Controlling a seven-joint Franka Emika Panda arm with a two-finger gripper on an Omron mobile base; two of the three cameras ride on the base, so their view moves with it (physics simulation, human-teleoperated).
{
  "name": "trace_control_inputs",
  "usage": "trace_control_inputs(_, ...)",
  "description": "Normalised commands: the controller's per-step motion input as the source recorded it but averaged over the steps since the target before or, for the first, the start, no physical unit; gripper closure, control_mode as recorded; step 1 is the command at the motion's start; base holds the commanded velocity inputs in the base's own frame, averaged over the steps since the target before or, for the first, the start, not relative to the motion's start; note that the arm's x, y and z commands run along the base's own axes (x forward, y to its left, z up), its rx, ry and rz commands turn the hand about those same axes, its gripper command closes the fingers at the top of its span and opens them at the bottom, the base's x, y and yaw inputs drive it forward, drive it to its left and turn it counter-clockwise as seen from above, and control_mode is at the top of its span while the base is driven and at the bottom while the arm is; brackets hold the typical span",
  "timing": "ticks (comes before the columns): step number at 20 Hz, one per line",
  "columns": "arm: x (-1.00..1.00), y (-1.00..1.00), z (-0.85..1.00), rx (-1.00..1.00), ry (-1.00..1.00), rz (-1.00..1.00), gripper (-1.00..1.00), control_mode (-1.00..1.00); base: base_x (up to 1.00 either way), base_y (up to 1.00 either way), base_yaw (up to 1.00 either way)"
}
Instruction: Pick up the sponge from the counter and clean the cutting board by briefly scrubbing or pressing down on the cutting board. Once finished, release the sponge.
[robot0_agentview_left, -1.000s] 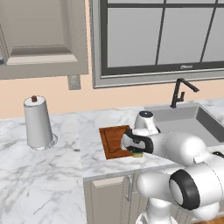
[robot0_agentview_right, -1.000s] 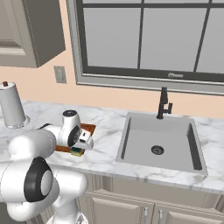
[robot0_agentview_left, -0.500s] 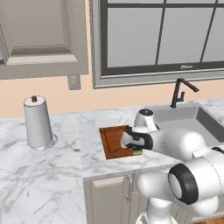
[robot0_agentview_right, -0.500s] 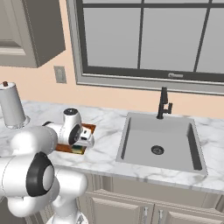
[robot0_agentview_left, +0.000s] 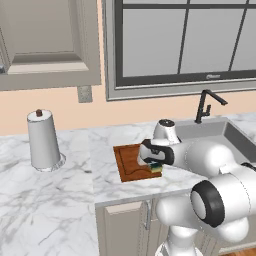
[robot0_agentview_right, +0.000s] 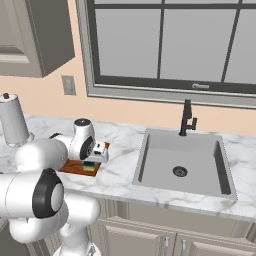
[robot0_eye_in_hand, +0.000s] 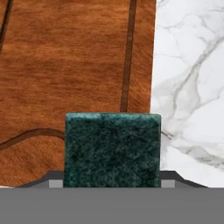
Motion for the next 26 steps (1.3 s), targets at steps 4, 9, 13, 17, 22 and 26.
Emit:
trace_control_inputs(4,-0.02,0.00,-0.30,0.00,0.00,0.00,1.00,-1.00,0.00,0.00,0.00)
trace_control_inputs(9,-0.05,0.01,-0.34,0.00,0.00,0.00,1.00,-1.00,0.00,0.00,0.00)
trace_control_inputs(13,0.00,0.18,-0.15,0.01,0.00,0.00,1.00,-1.00,0.00,0.00,0.00)
trace_control_inputs(17,0.00,0.26,-0.01,0.01,0.00,0.00,1.00,-1.00,0.00,0.00,0.00)
trace_control_inputs(22,0.00,0.45,0.00,0.05,0.00,0.00,1.00,-1.00,0.00,0.00,0.00)
trace_control_inputs(26,0.00,0.51,0.00,0.07,0.00,0.00,1.00,-1.00,0.00,0.00,0.00)
